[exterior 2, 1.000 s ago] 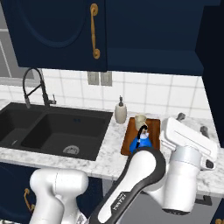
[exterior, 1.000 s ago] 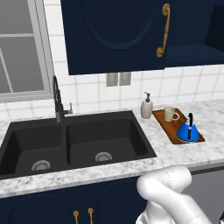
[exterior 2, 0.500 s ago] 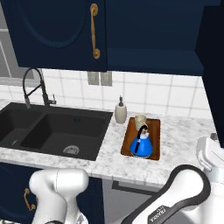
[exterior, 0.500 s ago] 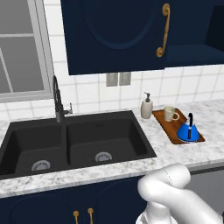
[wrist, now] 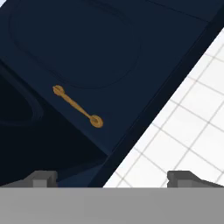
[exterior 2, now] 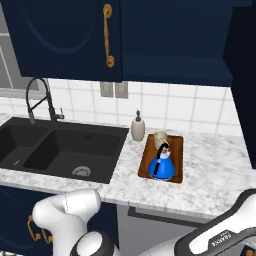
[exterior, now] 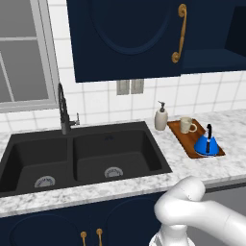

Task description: Pick the kettle from the counter and place it on the tray. Then pick the mug from the cabinet and place it on the tray. Then close the cabinet doors.

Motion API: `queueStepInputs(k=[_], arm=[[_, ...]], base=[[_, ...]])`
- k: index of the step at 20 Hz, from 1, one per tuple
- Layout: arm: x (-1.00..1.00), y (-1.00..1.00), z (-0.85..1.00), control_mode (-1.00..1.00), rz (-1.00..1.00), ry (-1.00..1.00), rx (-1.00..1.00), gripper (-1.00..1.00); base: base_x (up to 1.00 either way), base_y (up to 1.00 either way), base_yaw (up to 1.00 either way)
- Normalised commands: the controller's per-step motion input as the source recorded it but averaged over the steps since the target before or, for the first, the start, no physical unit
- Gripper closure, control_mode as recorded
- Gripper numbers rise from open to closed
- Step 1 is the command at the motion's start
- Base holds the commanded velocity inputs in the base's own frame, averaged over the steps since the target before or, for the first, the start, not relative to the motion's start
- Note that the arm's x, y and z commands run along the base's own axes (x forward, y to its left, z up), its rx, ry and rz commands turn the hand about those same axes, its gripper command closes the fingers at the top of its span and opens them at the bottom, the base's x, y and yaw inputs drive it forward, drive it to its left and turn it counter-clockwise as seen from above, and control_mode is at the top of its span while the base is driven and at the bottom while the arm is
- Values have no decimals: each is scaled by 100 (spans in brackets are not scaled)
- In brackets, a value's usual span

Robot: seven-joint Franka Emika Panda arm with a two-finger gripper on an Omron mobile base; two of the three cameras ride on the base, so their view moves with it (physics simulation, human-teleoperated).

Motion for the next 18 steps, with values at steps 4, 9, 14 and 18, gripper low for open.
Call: queueStepInputs(k=[4, 9, 14, 18], arm=[[5, 3, 22, -100, 48, -12, -3, -100], [0, 17, 37, -100, 46, -15, -13, -100], [-1, 72, 42, -100, 26, -8, -20, -100], [14, 100, 32, -100, 1, -4, -21, -100]], base=[[0, 0, 0], [0, 0, 0], [0, 0, 0], [0, 0, 0]])
